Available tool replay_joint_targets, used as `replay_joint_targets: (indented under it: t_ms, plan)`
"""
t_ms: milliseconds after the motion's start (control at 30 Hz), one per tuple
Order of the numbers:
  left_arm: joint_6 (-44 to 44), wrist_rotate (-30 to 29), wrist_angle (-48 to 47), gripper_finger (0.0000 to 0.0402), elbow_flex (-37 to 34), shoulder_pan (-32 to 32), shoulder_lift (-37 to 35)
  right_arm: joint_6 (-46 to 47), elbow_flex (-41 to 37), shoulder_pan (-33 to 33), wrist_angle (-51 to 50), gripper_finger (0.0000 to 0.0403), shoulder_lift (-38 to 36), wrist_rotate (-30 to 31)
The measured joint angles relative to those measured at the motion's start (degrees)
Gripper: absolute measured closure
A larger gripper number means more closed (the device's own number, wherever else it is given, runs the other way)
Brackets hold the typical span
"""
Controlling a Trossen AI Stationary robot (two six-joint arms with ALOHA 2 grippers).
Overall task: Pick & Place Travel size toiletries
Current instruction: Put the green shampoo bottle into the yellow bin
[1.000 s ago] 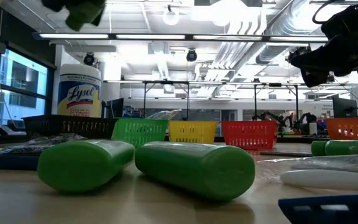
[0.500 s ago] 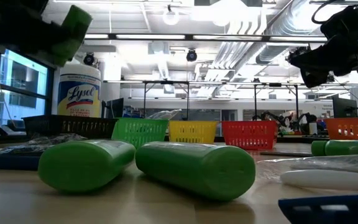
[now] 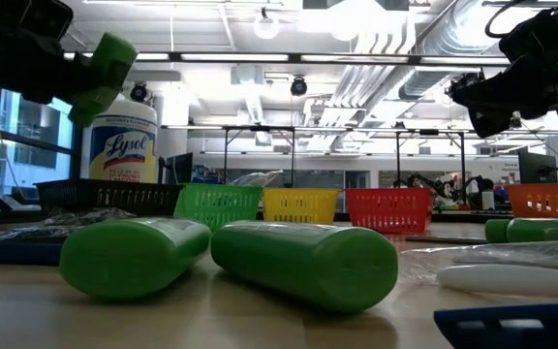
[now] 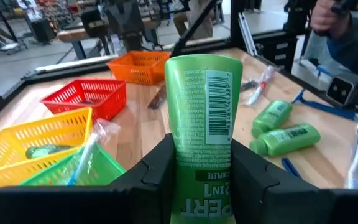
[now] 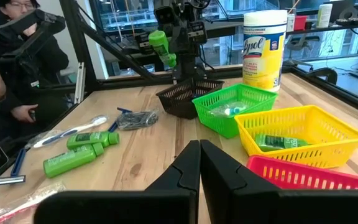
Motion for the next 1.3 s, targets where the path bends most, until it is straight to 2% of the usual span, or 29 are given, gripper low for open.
replay_joint_targets:
  t_ms: [300,400,500,667,800,967,1100,1300]
  plan:
    - [-0.21,-0.70,-0.29,0.0299,0.00,0.00,0.01,0.00,0.02,0.00,-0.38,0.0399,0.26,-0.11]
    - [-2.36,-4.42,1.57,0.0299,0.02,-0.02,0.25,-0.01,0.00,0.00,-0.39,0.0399,0.24,-0.08]
    - [-3.25,-11.63,0.93,0.0299,1.02,-0.02,1.27,-0.02,0.02,0.00,-0.37,0.0399,0.24,0.15]
    - [-1.51,-16.76,-6.81,0.0299,11.24,0.02,5.95,0.00,0.00,0.02,-0.19,0.0399,0.24,0.24]
    - [2.69,-21.72,-15.75,0.0299,23.52,0.02,13.95,-0.03,0.00,0.00,0.06,0.0399,0.24,0.36]
    - [13.03,-32.47,-26.90,0.0299,39.22,0.41,28.49,-0.04,0.01,0.00,0.07,0.0399,0.24,0.78]
    - [25.87,-33.92,-31.05,0.0299,49.01,3.80,40.49,-0.04,0.00,0.00,0.06,0.0399,0.24,0.78]
    - [41.88,-34.07,-31.60,0.0299,58.65,11.87,57.46,-0.33,0.00,0.00,0.04,0.0399,0.24,0.76]
